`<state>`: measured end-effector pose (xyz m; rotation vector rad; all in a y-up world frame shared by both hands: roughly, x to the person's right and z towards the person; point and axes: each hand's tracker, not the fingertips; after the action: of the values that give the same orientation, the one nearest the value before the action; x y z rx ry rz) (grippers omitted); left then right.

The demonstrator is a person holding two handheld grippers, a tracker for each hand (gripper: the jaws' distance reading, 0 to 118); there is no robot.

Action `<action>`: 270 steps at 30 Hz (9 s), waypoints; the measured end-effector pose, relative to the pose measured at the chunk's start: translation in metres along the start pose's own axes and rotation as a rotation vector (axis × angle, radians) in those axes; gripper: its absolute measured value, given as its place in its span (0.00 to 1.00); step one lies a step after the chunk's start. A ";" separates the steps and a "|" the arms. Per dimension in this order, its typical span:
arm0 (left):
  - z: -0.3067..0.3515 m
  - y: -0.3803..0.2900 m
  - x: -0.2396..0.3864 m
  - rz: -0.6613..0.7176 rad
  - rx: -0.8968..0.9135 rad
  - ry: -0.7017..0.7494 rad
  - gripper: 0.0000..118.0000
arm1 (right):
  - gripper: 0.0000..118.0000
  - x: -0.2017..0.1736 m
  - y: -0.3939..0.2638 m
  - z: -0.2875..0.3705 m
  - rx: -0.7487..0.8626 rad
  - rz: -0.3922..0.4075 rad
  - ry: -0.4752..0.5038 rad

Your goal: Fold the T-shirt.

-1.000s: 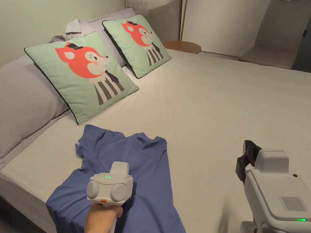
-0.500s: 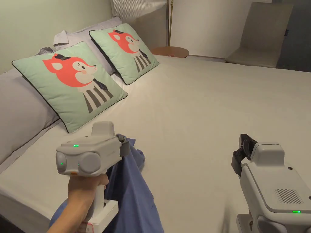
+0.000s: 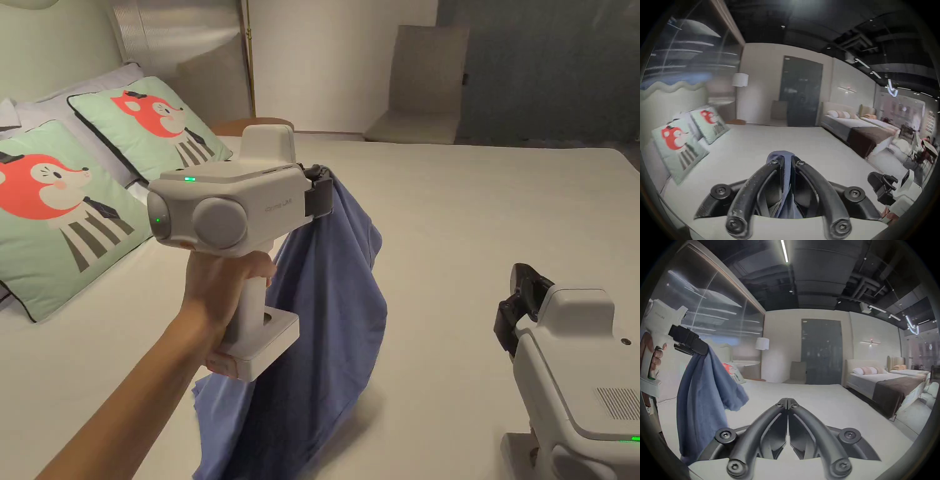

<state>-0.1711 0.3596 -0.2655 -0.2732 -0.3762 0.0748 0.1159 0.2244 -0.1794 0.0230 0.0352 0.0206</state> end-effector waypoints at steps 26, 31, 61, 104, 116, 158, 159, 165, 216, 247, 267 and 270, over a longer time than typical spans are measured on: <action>-0.150 -0.259 0.129 -0.155 -0.733 -0.154 0.04 | 0.01 0.083 -0.028 0.052 -0.090 0.011 -0.222; -0.138 -0.238 0.112 -0.071 -0.649 -0.167 0.76 | 0.01 0.076 -0.018 0.051 -0.100 0.027 -0.204; 0.007 -0.159 -0.040 -0.051 0.076 0.259 0.00 | 0.01 0.035 -0.004 0.028 -0.033 0.016 -0.124; -0.001 -0.255 -0.025 0.146 -0.585 0.164 0.02 | 0.01 0.065 -0.046 0.001 -0.235 -0.025 -0.147; 0.002 -0.243 -0.041 0.213 -0.539 0.086 0.02 | 0.92 0.121 -0.098 -0.128 -0.845 -0.154 -0.095; -0.049 -0.026 -0.102 0.120 -0.166 0.177 0.02 | 0.08 0.143 0.122 -0.150 -0.219 0.081 -0.123; -0.053 -0.014 -0.106 0.115 -0.149 0.186 0.02 | 0.08 0.144 0.130 -0.152 -0.196 0.094 -0.130; -0.084 0.067 -0.131 0.067 -0.034 0.249 0.02 | 0.08 0.154 0.172 -0.175 -0.062 0.153 -0.210; 0.036 -0.236 -0.192 0.139 -0.305 0.502 0.02 | 0.08 0.112 -0.090 -0.049 -0.503 0.031 -0.178; 0.063 -0.212 -0.127 0.175 -0.320 0.435 0.92 | 0.92 0.090 -0.066 0.018 -0.515 -0.042 -0.194; 0.034 -0.134 -0.034 -0.021 0.142 0.264 0.00 | 0.01 0.029 0.027 0.029 -0.086 0.089 -0.218; 0.025 -0.137 -0.040 -0.006 0.126 0.255 0.00 | 0.01 0.031 0.026 0.028 -0.092 0.070 -0.203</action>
<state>-0.2145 0.2294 -0.2196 -0.1546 -0.1179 0.0565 0.1476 0.2509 -0.1514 -0.0655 -0.1700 0.0899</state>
